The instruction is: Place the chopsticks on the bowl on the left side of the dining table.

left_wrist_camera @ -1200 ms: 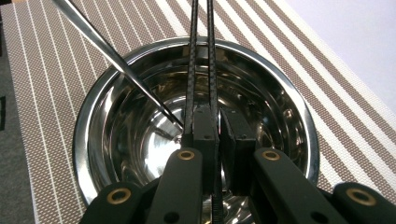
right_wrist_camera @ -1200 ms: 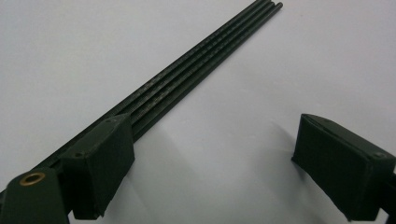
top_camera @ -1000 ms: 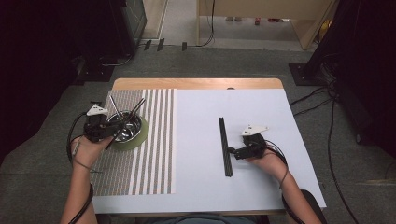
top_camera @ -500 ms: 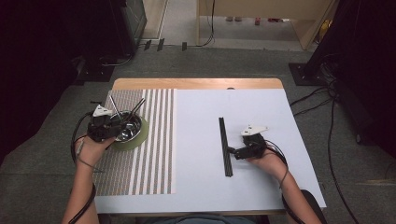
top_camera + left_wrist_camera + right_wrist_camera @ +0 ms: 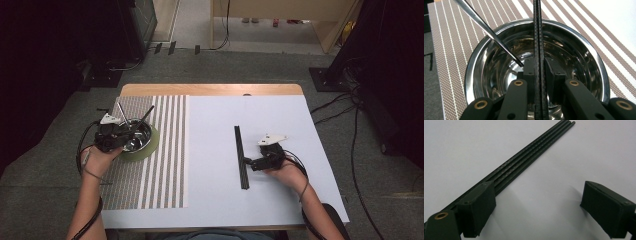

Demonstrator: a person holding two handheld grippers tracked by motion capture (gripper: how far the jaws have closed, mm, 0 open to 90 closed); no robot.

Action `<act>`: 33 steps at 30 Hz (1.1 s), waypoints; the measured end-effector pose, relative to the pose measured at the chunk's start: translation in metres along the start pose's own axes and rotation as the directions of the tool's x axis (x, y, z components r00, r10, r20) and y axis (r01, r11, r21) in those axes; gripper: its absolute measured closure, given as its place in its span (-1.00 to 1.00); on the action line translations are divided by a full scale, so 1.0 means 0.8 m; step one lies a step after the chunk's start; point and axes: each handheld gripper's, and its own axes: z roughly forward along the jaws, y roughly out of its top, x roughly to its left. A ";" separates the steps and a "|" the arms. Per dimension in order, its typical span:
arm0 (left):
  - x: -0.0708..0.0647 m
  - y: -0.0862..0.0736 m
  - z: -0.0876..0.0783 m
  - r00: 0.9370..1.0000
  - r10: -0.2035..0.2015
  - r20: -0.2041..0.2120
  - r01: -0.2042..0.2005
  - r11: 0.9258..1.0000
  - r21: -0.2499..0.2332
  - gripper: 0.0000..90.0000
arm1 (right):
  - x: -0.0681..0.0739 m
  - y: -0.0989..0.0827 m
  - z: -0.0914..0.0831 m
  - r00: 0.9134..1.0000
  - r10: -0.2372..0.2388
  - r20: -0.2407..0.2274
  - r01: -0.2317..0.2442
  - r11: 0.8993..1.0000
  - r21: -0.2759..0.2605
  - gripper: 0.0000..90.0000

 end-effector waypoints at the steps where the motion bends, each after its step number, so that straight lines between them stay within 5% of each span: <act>1: 0.000 0.000 0.000 1.000 -0.002 0.004 0.002 1.000 0.001 0.79 | 0.000 0.000 0.000 1.000 0.000 0.000 0.000 1.000 0.000 -0.74; 33: -0.013 -0.009 -0.007 0.993 0.042 0.107 -0.045 0.999 0.022 0.78 | 0.000 0.000 0.000 1.000 -0.003 0.001 0.003 1.000 0.001 -0.74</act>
